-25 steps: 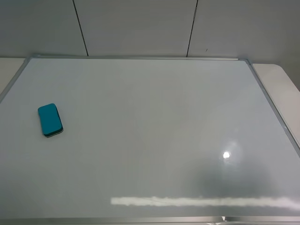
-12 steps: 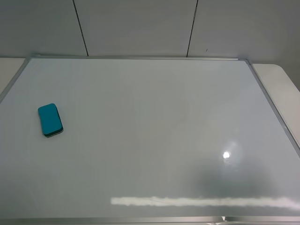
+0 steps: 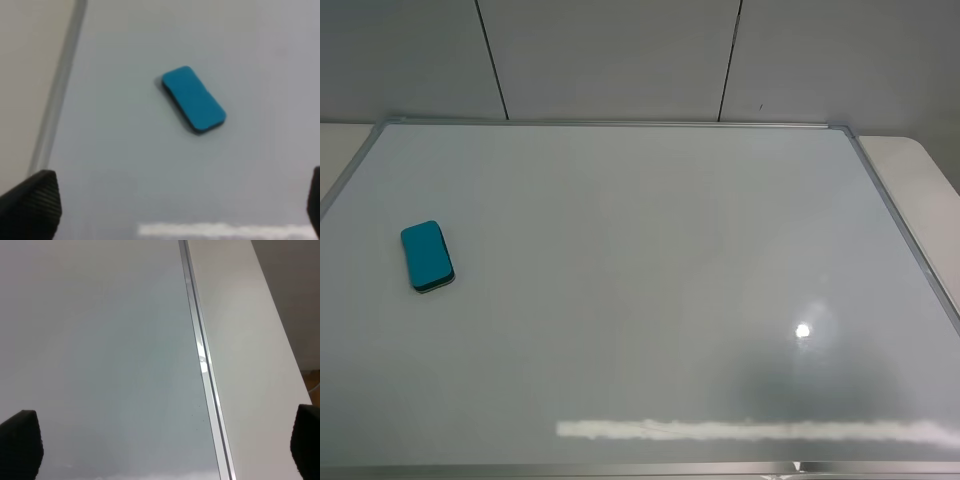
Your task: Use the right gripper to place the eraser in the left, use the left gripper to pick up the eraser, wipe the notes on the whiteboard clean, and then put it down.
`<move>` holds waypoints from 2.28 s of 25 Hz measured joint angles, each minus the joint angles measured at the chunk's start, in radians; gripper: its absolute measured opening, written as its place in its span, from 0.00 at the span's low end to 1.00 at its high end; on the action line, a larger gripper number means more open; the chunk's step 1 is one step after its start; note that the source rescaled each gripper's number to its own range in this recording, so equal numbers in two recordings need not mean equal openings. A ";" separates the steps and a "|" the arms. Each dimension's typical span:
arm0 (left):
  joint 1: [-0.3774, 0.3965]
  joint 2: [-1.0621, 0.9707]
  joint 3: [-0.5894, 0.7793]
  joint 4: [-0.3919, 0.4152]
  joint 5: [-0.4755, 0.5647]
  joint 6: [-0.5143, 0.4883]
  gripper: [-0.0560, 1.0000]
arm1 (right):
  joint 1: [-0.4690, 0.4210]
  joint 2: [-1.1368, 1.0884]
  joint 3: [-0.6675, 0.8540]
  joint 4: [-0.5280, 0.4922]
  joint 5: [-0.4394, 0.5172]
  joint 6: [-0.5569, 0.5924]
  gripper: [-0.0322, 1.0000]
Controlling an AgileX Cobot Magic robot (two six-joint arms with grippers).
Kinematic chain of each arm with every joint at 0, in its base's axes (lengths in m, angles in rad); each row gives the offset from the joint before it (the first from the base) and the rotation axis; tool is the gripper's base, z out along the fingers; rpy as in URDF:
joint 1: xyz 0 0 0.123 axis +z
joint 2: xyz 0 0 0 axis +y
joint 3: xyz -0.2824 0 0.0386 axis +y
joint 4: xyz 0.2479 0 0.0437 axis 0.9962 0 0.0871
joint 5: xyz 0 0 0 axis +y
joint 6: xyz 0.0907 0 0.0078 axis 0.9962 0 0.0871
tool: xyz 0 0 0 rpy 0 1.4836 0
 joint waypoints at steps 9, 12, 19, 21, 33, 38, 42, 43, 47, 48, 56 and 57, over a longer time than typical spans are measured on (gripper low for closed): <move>0.000 0.000 0.031 -0.007 -0.032 0.032 1.00 | 0.000 0.000 0.000 0.000 0.000 0.000 1.00; 0.000 0.000 0.031 0.006 -0.032 0.032 1.00 | 0.000 0.000 0.000 0.000 0.000 0.000 1.00; 0.000 0.000 0.031 0.006 -0.032 0.032 1.00 | 0.000 0.000 0.000 0.000 0.000 0.000 1.00; 0.000 0.000 0.031 0.006 -0.032 0.032 1.00 | 0.000 0.000 0.000 0.000 0.000 0.000 1.00; 0.000 0.000 0.031 0.007 -0.032 0.032 1.00 | 0.000 0.000 0.000 0.000 0.000 0.000 1.00; 0.000 0.000 0.031 0.007 -0.032 0.031 1.00 | 0.000 0.000 0.000 0.000 0.000 0.000 1.00; 0.000 0.000 0.031 0.008 -0.032 0.031 1.00 | 0.000 0.000 0.000 0.000 0.000 0.000 1.00; 0.000 0.000 0.031 0.008 -0.032 0.031 1.00 | 0.000 0.000 0.000 0.000 0.000 0.000 1.00; 0.000 0.000 0.031 0.008 -0.032 0.031 1.00 | 0.000 0.000 0.000 0.000 0.000 0.000 1.00; 0.000 0.000 0.031 0.008 -0.032 0.031 1.00 | 0.000 0.000 0.000 0.000 0.000 0.000 1.00; 0.000 0.000 0.031 0.008 -0.032 0.032 1.00 | 0.000 0.000 0.000 0.000 0.000 0.000 1.00; 0.000 0.000 0.031 0.008 -0.032 0.032 1.00 | 0.000 0.000 0.000 0.000 0.000 0.000 1.00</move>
